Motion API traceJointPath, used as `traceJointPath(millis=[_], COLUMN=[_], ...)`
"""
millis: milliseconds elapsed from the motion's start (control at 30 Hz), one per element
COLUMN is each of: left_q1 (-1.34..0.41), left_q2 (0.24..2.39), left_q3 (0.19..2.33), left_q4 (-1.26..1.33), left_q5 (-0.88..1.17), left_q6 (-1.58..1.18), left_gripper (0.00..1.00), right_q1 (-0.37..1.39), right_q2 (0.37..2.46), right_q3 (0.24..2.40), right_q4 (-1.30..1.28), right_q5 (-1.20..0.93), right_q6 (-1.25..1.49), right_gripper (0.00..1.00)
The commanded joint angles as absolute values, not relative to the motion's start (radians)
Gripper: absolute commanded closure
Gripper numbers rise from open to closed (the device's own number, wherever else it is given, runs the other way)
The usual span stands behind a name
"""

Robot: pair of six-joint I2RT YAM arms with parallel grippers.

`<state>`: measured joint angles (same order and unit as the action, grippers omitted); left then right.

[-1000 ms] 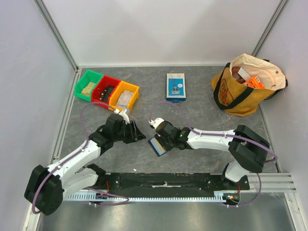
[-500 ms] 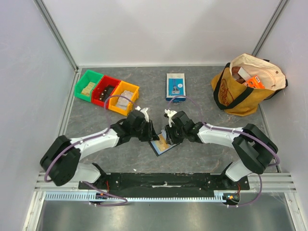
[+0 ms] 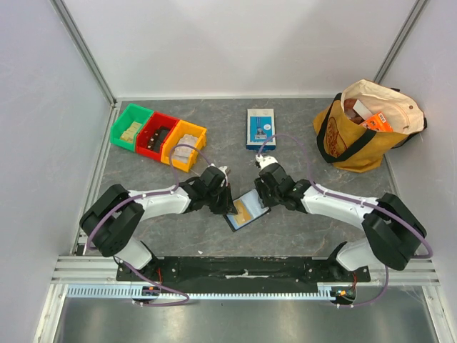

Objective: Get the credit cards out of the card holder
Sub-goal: Remove the credit card from the card holder.

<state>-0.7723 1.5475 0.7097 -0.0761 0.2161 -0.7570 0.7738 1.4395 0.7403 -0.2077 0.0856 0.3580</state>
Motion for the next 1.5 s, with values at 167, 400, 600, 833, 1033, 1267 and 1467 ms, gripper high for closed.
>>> traceJointPath(millis=[167,400,600,833,1033,1267,1467], left_q1=[-0.778,-0.778,-0.776,-0.778,-0.778,-0.778,-0.778], left_q2=[1.438,1.347,1.419,1.474,1.489,1.497,1.5], left_q3=[0.677,0.658,0.677,0.673,0.657,0.641,0.637], left_q4=[-0.092,-0.089,-0.091,-0.09,-0.094,-0.095,-0.098], left_q5=[0.152,0.094,0.107,0.127,0.132,0.132,0.133], left_q6=[-0.796,-0.804,-0.796,-0.795,-0.799,-0.807,-0.807], left_gripper=[0.86,0.86,0.87,0.87,0.88,0.89,0.89], right_q1=[0.77,0.767,0.733,0.68,0.631,0.589,0.566], right_q2=[1.289,1.305,1.414,1.517,1.572,1.638,1.675], right_q3=[0.799,0.798,0.807,0.781,0.732,0.69,0.658], right_q4=[-0.267,-0.127,-0.068,-0.014,0.075,0.167,0.248], right_q5=[0.176,-0.182,-0.311,-0.4,-0.485,-0.58,-0.647], right_q6=[0.327,0.33,0.336,0.357,0.388,0.425,0.465], right_gripper=[0.52,0.47,0.49,0.53,0.55,0.61,0.67])
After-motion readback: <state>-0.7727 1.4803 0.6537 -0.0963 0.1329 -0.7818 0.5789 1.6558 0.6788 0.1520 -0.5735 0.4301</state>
